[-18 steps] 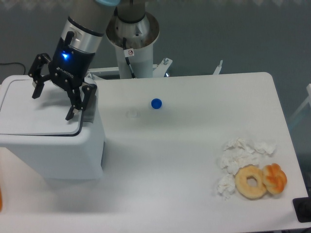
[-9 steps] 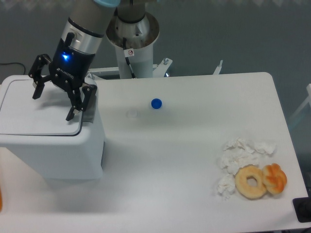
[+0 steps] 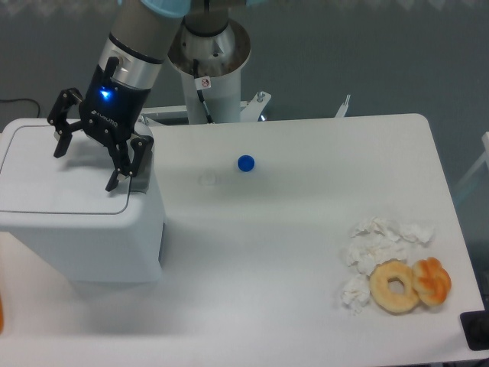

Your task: Close the trash can

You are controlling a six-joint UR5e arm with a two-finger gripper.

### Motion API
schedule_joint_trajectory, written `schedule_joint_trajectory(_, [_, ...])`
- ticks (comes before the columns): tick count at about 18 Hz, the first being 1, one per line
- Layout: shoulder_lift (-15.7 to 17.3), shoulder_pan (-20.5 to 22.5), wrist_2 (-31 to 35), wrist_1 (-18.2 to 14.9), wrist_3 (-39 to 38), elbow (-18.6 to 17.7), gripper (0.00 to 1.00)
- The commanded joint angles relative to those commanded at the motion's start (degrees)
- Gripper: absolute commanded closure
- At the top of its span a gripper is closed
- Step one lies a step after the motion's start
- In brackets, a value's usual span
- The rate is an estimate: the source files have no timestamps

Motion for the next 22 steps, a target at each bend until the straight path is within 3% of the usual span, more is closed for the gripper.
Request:
schedule_joint_trajectory(13, [0.61, 1.05, -0.79, -0.18, -0.18, 0.96, 0.0])
schedule_joint_trajectory(22, [2.46, 13.97, 2.89, -0.17, 3.32, 5.8, 0.0])
